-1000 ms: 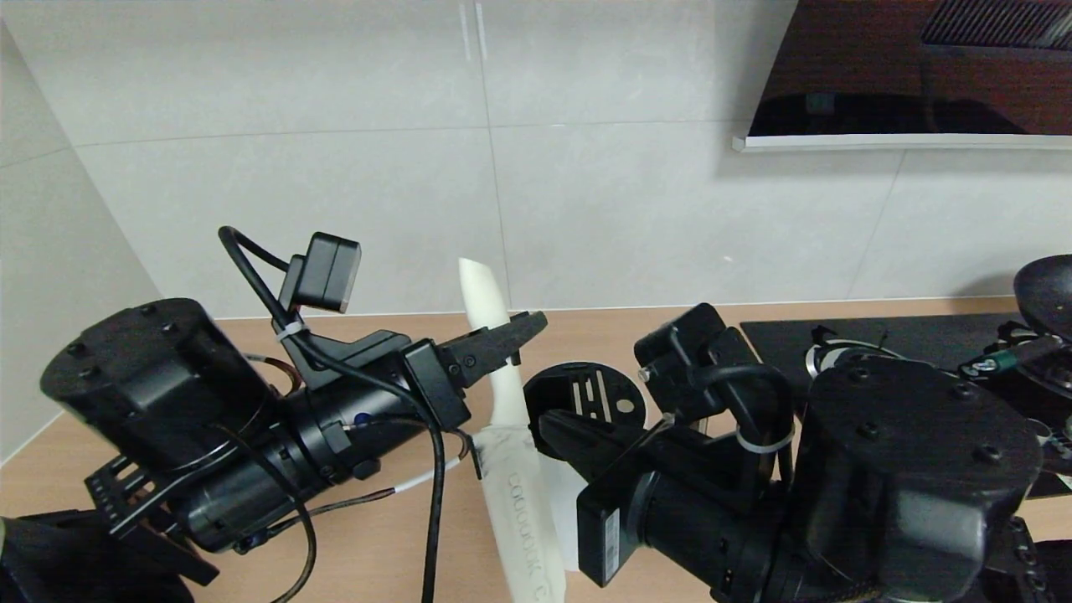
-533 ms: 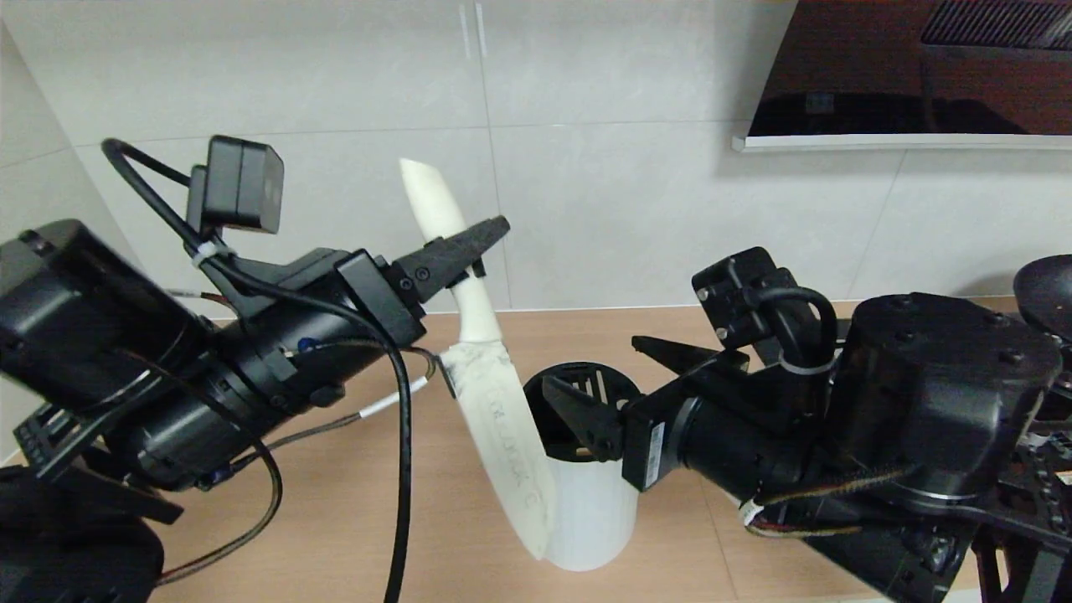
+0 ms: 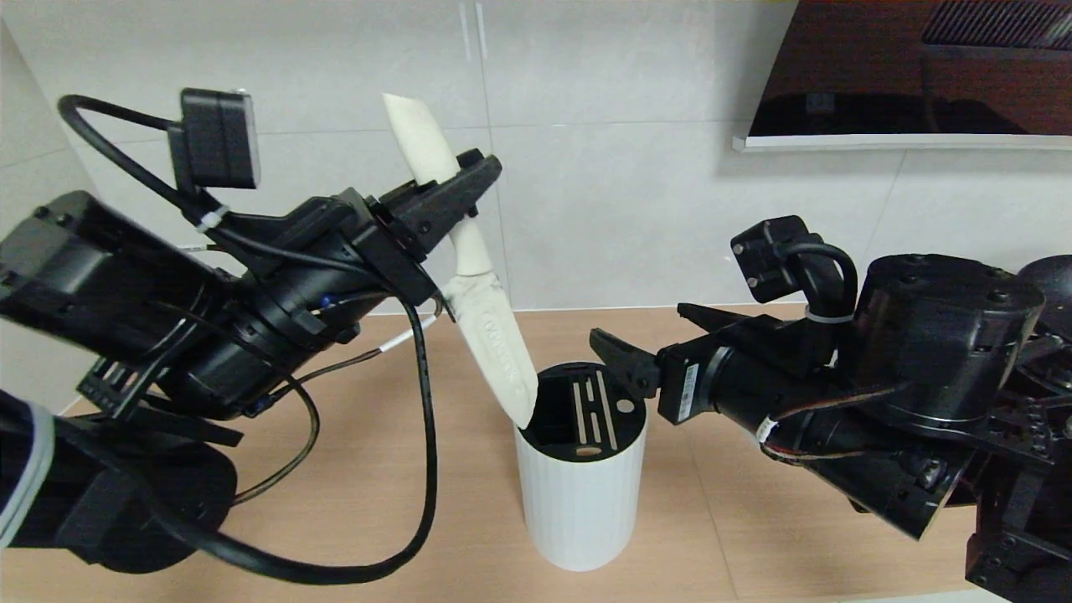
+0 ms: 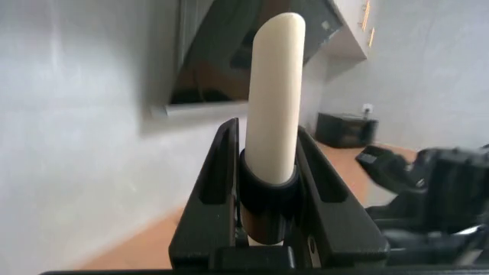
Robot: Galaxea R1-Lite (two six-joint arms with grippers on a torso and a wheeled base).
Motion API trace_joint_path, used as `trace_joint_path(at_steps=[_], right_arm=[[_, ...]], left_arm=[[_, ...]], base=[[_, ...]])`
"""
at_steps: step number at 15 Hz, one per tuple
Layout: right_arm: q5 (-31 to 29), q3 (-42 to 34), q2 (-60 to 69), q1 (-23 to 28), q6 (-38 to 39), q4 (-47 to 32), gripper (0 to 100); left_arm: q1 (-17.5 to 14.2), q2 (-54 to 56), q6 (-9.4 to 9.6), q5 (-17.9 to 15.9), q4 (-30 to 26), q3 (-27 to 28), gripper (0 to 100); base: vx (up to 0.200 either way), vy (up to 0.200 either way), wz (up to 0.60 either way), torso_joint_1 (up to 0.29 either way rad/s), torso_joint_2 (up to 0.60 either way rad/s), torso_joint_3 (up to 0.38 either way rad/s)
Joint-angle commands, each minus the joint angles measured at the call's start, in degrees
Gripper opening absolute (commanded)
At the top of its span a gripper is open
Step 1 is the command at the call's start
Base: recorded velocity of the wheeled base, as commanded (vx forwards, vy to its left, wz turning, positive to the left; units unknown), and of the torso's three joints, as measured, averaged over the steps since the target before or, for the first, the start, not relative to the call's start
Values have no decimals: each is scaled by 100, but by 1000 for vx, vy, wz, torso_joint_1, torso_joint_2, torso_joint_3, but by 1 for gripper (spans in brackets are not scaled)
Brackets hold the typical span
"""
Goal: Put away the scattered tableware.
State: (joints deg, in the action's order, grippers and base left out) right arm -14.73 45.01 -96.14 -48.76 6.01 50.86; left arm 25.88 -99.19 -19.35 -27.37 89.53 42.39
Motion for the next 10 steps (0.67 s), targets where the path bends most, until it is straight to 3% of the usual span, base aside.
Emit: trace_joint_path(at_steps=[1, 2, 3, 7, 10], right_arm=[[5, 8, -28, 77, -3, 3, 100], [-4, 8, -37, 77, -12, 3, 100], [-4, 8, -72, 77, -12, 12, 100], [-13, 8, -134, 86, -12, 21, 100], [-13, 17, -151, 86, -12, 21, 100]], left_arm=[[-4, -469, 326, -49, 47, 15, 0], [5, -513, 502, -49, 47, 15, 0], [14, -513, 546, -58, 47, 15, 0], [31, -522, 546, -67, 47, 165, 0], [251, -663, 546, -58, 47, 209, 0]], base=[[0, 0, 0, 0, 0, 0], [0, 0, 0, 0, 0, 0], [0, 0, 0, 0, 0, 0], [0, 0, 0, 0, 0, 0], [0, 0, 0, 0, 0, 0]])
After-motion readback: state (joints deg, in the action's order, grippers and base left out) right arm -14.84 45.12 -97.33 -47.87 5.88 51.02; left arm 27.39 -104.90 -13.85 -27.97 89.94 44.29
